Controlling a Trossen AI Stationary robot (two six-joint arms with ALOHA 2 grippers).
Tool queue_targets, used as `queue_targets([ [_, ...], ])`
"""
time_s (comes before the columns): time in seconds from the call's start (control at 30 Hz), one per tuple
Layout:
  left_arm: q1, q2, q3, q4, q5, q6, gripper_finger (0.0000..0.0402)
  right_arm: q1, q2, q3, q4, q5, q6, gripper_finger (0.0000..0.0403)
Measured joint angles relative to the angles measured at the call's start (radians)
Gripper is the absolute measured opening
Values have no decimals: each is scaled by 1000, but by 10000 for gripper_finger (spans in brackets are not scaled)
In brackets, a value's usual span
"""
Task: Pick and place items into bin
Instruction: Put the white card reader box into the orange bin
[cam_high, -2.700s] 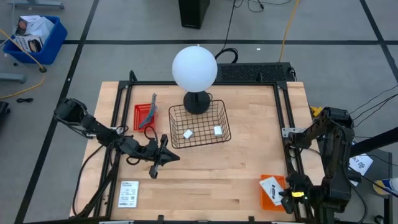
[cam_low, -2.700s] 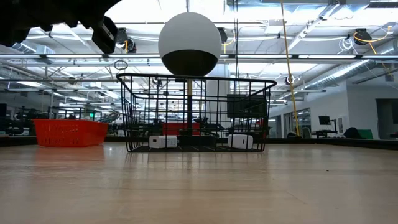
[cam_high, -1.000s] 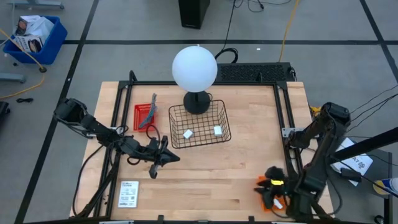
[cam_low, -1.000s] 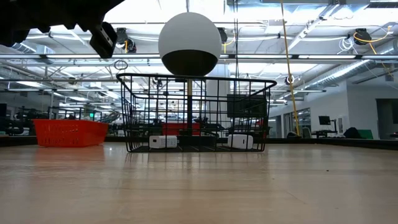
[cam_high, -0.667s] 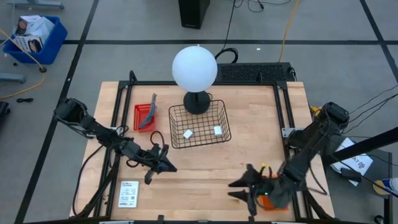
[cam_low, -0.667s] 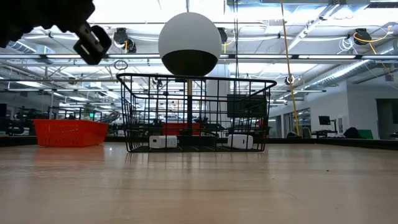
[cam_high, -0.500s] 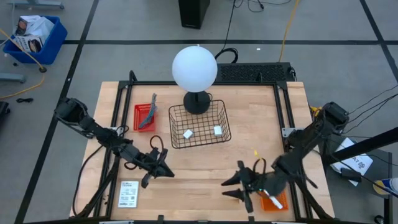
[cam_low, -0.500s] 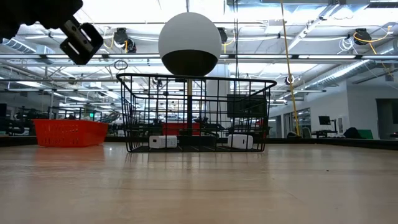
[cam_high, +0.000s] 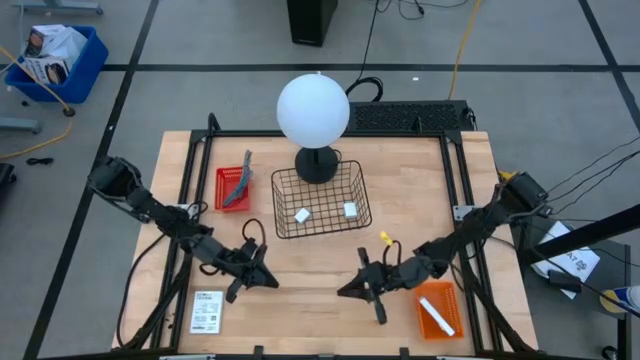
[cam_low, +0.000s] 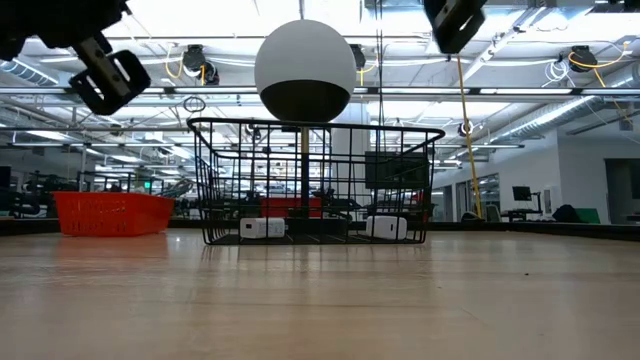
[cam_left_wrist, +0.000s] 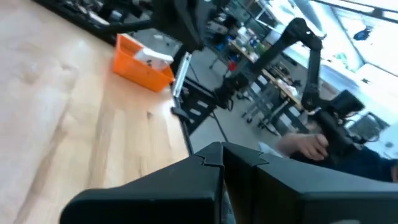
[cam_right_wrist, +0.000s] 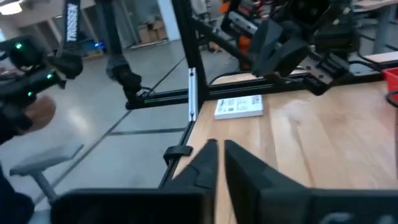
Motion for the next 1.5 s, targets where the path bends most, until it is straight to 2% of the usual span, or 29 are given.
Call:
queue_targets([
  [0.1, 11, 0, 0, 12, 4, 6, 8, -23, 27, 0, 25, -10, -10, 11],
  [0.23, 10, 0, 2, 0, -40, 6, 7, -53, 58, 0, 32, -55, -10, 4],
  [0.33, 10, 0, 2, -83, -44, 9, 4, -67, 73, 0, 34, -112, -10, 3],
  [0.43, 9, 0, 2, -194, -47, -35, 3, -70, 75, 0, 29, -118, -10, 5],
  [0.57, -2, -19, 2, -369, 1, -150, 3, -71, 75, 0, 25, -118, -29, 1],
  [0.63, -3, -44, 3, -484, 35, -254, 2, -71, 75, 0, 25, -132, -29, 2],
  [0.73, -3, -96, 2, -653, 33, -427, 2, -75, 75, 1, 24, -142, -29, 3],
  [0.87, -21, -187, 7, -791, 29, -538, 2, -78, 75, 1, 24, -141, -32, 1],
  [1.0, -92, -237, 112, -1030, -46, -570, 1, -78, 75, 1, 11, -141, -33, 1],
  [1.1, -162, -231, 239, -1308, -82, -614, 1, -78, 75, 2, -10, -141, -33, 1],
  [1.2, -227, -196, 356, -1470, -117, -644, 1, -78, 74, 2, -26, -141, -29, 1],
  [1.3, -290, -144, 429, -1558, -125, -683, 1, -78, 74, 2, -30, -141, -13, 1],
  [1.5, -362, -3, 471, -1576, -64, -752, 1, -77, 74, 2, -35, -141, -6, 1],
])
